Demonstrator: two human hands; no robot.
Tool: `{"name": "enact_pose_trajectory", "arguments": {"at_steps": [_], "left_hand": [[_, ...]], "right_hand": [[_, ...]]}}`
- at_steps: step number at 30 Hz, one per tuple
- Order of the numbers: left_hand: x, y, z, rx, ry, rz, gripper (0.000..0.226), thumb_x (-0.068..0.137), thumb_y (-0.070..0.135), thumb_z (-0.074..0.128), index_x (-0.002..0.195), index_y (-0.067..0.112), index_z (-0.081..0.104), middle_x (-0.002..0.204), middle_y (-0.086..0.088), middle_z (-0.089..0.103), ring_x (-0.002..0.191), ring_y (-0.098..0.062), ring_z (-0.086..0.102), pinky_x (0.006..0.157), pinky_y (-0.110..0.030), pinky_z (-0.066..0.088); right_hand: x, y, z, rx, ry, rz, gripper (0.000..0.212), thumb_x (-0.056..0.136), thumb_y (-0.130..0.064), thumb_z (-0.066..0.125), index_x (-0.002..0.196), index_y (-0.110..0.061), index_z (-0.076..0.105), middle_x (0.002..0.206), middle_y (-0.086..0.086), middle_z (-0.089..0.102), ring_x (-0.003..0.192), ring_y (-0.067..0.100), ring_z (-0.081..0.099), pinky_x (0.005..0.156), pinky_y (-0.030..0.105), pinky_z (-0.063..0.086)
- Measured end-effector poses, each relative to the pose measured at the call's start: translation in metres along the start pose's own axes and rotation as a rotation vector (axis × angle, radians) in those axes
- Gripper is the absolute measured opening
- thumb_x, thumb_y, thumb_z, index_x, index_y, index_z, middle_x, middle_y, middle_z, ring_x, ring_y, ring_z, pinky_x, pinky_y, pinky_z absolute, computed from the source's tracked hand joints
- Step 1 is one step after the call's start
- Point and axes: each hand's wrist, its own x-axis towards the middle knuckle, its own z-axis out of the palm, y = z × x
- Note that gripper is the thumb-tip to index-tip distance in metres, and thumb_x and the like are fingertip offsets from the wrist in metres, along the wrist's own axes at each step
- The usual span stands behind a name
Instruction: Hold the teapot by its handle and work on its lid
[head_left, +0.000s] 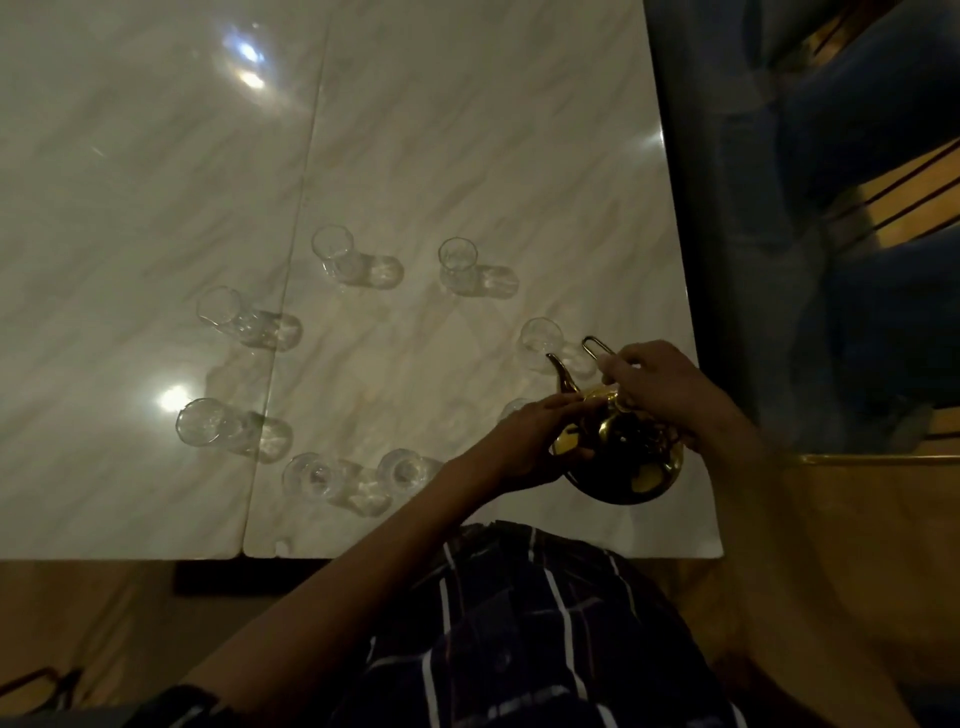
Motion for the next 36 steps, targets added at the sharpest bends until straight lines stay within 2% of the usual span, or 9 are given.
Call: {"name": "enact_pose_trajectory", "arguments": {"at_steps": [4,8,15,22,26,30,32,35,36], "left_hand": [[0.013,-0.001,-0.008,-0.022,0.009,-0.046,0.067,0.091,0.033,0.064,0.150,0.028,0.033,0.148,-0.005,0.046,0.128,-0.027,0.052,0.096,-0.049,0.051],[0.024,-0.001,-0.014,-0.066,0.007,-0.045,0.068,0.090,0.028,0.067,0.149,0.026,0.035,0.146,-0.006,0.048,0.127,-0.025,0.053,0.097,-0.048,0.050],[0.040,-0.009,-0.010,-0.097,-0.002,-0.062,0.072,0.088,0.035,0.069,0.150,0.026,0.033,0.145,-0.004,0.050,0.125,-0.024,0.054,0.097,-0.046,0.050],[0.045,-0.015,-0.001,-0.086,-0.010,-0.100,0.071,0.090,0.039,0.064,0.151,0.031,0.028,0.148,-0.004,0.047,0.128,-0.024,0.053,0.097,-0.048,0.051],[0.044,-0.015,0.002,-0.090,0.003,-0.070,0.070,0.091,0.031,0.065,0.151,0.025,0.030,0.146,-0.008,0.049,0.127,-0.025,0.053,0.099,-0.045,0.050],[0.043,-0.015,0.007,-0.108,0.036,-0.041,0.068,0.091,0.029,0.065,0.151,0.024,0.032,0.143,-0.007,0.052,0.122,-0.025,0.058,0.094,-0.045,0.053],[0.042,-0.016,0.010,-0.129,0.052,-0.036,0.068,0.091,0.028,0.066,0.150,0.023,0.033,0.143,-0.006,0.052,0.120,-0.024,0.059,0.092,-0.040,0.054],[0.041,-0.014,0.011,-0.148,0.078,-0.015,0.070,0.089,0.027,0.069,0.150,0.021,0.034,0.145,-0.004,0.051,0.123,-0.020,0.057,0.087,-0.017,0.047],[0.041,-0.014,0.011,-0.154,0.084,-0.012,0.072,0.089,0.027,0.070,0.150,0.022,0.034,0.145,-0.003,0.051,0.124,-0.019,0.056,0.086,-0.014,0.044]], "right_hand": [[0.018,-0.009,-0.004,-0.086,0.022,-0.040,0.030,0.097,-0.033,0.052,0.080,-0.013,0.066,0.073,-0.007,0.060,0.071,0.011,0.059,0.071,0.031,0.049],[0.034,-0.015,-0.007,-0.118,0.029,-0.025,0.031,0.097,-0.036,0.051,0.074,-0.020,0.063,0.071,-0.001,0.062,0.078,0.021,0.064,0.078,0.038,0.052],[0.049,-0.020,-0.011,-0.113,0.024,0.029,0.034,0.098,-0.035,0.049,0.091,-0.008,0.068,0.074,0.005,0.064,0.077,0.021,0.064,0.074,0.035,0.052],[0.058,-0.017,-0.011,-0.112,0.005,0.066,0.032,0.097,-0.037,0.050,0.084,-0.013,0.067,0.074,0.007,0.065,0.082,0.026,0.067,0.080,0.043,0.055],[0.059,-0.014,-0.012,-0.097,-0.004,0.072,0.033,0.097,-0.035,0.050,0.089,-0.009,0.068,0.074,0.007,0.064,0.080,0.023,0.065,0.077,0.039,0.055],[0.061,-0.013,-0.011,-0.101,-0.003,0.090,0.033,0.098,-0.036,0.051,0.089,-0.009,0.068,0.073,0.006,0.064,0.072,0.017,0.062,0.068,0.031,0.050],[0.062,-0.012,-0.011,-0.100,-0.007,0.091,0.033,0.098,-0.036,0.051,0.088,-0.010,0.067,0.073,0.005,0.063,0.071,0.017,0.061,0.068,0.032,0.051],[0.060,-0.012,-0.011,-0.106,-0.010,0.081,0.033,0.098,-0.035,0.051,0.087,-0.010,0.067,0.072,0.004,0.063,0.070,0.016,0.061,0.073,0.034,0.052],[0.059,-0.012,-0.011,-0.111,-0.006,0.076,0.033,0.098,-0.035,0.051,0.087,-0.010,0.067,0.072,0.004,0.063,0.070,0.016,0.060,0.072,0.033,0.051]]}}
